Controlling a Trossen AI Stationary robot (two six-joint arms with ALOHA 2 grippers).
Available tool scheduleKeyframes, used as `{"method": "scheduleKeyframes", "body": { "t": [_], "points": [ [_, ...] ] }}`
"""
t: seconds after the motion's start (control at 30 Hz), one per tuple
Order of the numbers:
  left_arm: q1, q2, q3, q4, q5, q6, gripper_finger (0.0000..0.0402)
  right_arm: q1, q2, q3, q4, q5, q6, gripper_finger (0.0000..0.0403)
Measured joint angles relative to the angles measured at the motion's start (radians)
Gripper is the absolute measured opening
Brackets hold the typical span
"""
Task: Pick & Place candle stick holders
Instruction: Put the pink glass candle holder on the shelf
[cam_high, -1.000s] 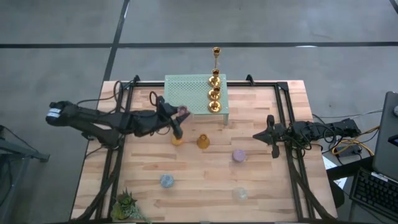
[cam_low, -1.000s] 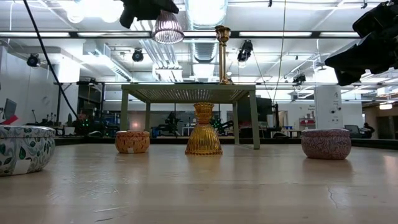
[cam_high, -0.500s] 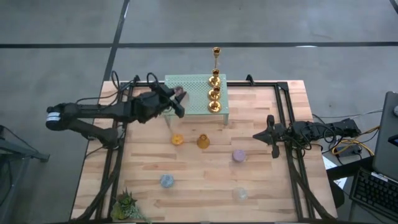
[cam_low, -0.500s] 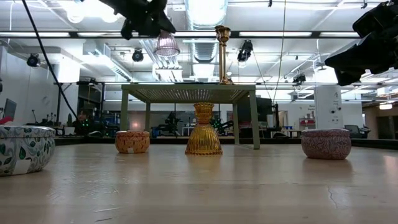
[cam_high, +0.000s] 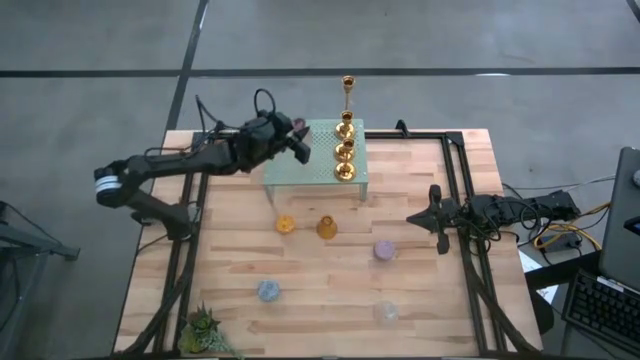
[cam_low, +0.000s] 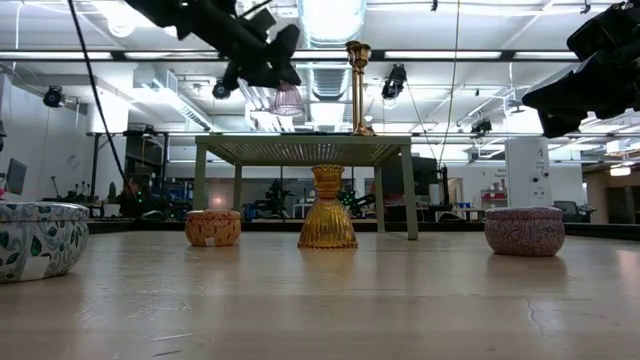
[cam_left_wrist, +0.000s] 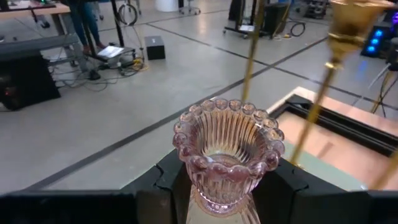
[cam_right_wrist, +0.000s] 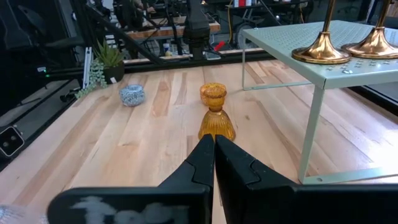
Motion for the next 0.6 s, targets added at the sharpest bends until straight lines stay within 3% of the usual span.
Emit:
{"method": "scheduleKeyframes", "body": {
  "t": [0.3,0.6],
  "points": [
    [0.099,0.155,0.106,-0.001,0.049,-0.012,0.0138,0.000,0.000,0.000,0.000,0.000,0.000,0.0008],
    [0.121,0.308,0.233,0.000,0.053,0.008,0.0138,0.000,0.000,0.000,0.000,0.000,0.000,0.0008]
  ]
}}
